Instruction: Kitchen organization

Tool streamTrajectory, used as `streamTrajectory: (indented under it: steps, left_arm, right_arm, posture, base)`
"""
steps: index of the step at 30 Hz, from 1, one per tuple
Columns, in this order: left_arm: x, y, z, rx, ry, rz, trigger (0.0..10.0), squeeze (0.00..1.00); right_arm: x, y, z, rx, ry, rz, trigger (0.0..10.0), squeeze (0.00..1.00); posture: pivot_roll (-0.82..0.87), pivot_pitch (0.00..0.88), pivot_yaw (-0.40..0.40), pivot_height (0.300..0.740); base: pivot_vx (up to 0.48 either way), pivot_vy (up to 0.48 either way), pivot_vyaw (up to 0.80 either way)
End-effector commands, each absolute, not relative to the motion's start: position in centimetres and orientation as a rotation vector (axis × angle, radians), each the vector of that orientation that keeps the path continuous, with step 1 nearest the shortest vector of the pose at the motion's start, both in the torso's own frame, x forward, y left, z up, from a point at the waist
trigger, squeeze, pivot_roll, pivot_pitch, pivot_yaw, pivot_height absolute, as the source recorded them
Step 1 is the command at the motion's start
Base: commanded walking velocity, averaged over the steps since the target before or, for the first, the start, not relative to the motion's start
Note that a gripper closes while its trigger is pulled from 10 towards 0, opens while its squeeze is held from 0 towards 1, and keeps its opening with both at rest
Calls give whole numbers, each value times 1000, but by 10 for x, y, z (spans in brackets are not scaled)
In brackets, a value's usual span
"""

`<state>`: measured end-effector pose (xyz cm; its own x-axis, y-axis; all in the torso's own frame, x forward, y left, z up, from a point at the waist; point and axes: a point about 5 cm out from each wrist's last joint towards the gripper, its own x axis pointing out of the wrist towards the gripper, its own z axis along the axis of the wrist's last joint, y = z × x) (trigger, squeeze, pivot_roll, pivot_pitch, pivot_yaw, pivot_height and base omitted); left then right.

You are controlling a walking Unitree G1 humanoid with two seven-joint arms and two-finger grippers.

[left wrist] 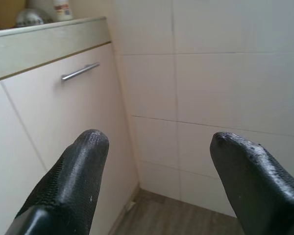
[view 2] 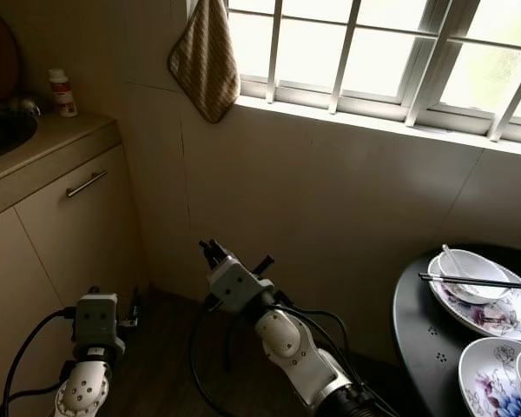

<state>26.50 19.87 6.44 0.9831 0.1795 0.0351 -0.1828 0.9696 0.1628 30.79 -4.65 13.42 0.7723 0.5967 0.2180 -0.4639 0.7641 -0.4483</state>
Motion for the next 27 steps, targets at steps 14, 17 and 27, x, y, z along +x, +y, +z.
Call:
streamTrajectory:
  steps: [14,17,27]
  left_arm:
    - [275,181,114,119,-242,113,10000,0]
    - [279,178,135,126,-320,99,10000,0]
    - [286,164,193,138,-504,56,10000,0]
  right_arm:
    - [319,-52,161,-358,-447,532,10000,0]
    - [320,-48,184,-317,-526,538,10000,0]
    - [314,-30,255,-224,-792,601,10000,0]
  posture:
    - [53,0,-76,740]
    - [57,0,-75,740]
    - [62,0,-77,740]
  base:
    - [190,0,286]
    - [295,0,800]
    - [277,0,800]
